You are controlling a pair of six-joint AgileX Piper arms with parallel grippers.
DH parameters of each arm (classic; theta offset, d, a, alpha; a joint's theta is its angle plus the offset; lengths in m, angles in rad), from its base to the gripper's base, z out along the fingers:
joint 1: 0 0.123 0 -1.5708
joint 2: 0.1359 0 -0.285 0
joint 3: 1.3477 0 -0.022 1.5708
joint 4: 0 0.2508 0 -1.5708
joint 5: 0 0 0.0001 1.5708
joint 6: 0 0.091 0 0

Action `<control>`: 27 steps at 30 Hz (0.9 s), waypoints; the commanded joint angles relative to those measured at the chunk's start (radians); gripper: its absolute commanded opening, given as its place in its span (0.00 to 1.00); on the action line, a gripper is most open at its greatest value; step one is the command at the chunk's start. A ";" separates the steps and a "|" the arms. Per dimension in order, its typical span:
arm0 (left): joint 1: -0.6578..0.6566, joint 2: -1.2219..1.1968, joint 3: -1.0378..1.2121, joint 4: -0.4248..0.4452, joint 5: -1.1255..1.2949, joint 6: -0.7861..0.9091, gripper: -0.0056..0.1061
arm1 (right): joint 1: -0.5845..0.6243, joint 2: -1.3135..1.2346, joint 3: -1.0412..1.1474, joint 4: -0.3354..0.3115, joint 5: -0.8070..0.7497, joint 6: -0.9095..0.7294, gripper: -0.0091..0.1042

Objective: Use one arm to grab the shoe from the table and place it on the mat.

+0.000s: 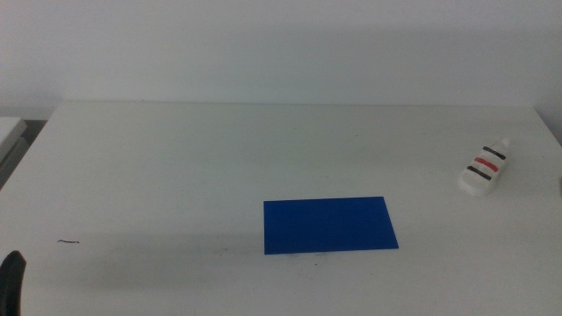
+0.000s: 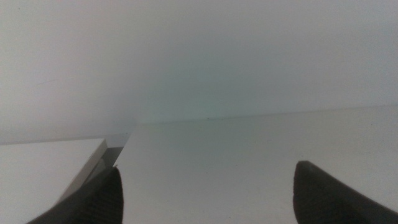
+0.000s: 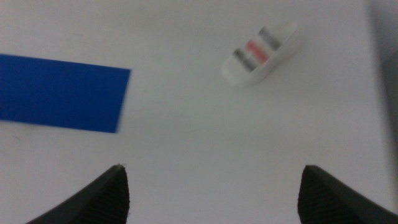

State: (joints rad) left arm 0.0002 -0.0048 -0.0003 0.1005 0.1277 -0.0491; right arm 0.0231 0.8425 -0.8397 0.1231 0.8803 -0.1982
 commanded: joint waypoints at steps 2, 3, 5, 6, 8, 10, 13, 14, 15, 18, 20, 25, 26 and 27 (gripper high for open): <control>0.000 0.005 0.000 -0.004 -0.012 -0.001 0.89 | -0.003 0.233 -0.160 0.062 0.081 0.224 0.89; 0.000 0.005 0.000 -0.004 -0.012 -0.001 0.89 | -0.001 0.288 -0.198 0.064 0.113 0.308 0.89; 0.000 0.005 0.000 -0.004 -0.012 -0.001 0.89 | 0.002 0.418 -0.295 0.047 0.183 0.402 0.89; 0.000 0.005 0.000 -0.004 -0.012 -0.001 0.89 | 0.005 0.480 -0.333 0.040 0.196 0.432 0.89; 0.000 0.005 0.000 -0.004 -0.012 -0.001 0.89 | 0.009 0.591 -0.409 -0.001 0.187 0.583 0.89; 0.000 0.005 0.000 -0.004 -0.012 -0.001 0.89 | 0.015 0.683 -0.467 -0.063 0.169 0.744 0.89; 0.000 0.005 0.000 -0.004 -0.012 -0.001 0.89 | 0.015 0.818 -0.549 -0.142 0.200 0.910 0.89; 0.000 0.005 0.000 -0.004 -0.012 -0.001 0.89 | 0.011 0.862 -0.577 -0.161 0.214 0.938 0.89; 0.000 0.005 0.000 -0.004 -0.012 -0.001 0.89 | 0.006 0.903 -0.598 -0.170 0.216 0.938 0.89; 0.000 0.005 0.000 -0.004 -0.012 -0.001 0.89 | -0.004 1.019 -0.677 -0.187 0.219 0.938 0.89; 0.000 0.005 0.000 -0.004 -0.012 -0.001 0.89 | -0.014 1.086 -0.734 -0.222 0.193 0.954 0.89; 0.000 0.005 0.000 -0.004 -0.012 -0.001 0.89 | -0.039 1.239 -0.869 -0.281 0.170 0.960 0.89; 0.000 0.005 0.000 -0.004 -0.012 -0.001 0.89 | -0.041 1.273 -0.895 -0.281 0.168 0.960 0.89; 0.000 0.005 0.000 -0.004 -0.012 -0.001 0.89 | -0.042 1.299 -0.911 -0.281 0.165 0.960 0.89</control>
State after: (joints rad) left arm 0.0002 -0.0048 -0.0003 0.1005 0.1277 -0.0491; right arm -0.0103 2.1097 -1.7208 -0.1408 1.0482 0.7576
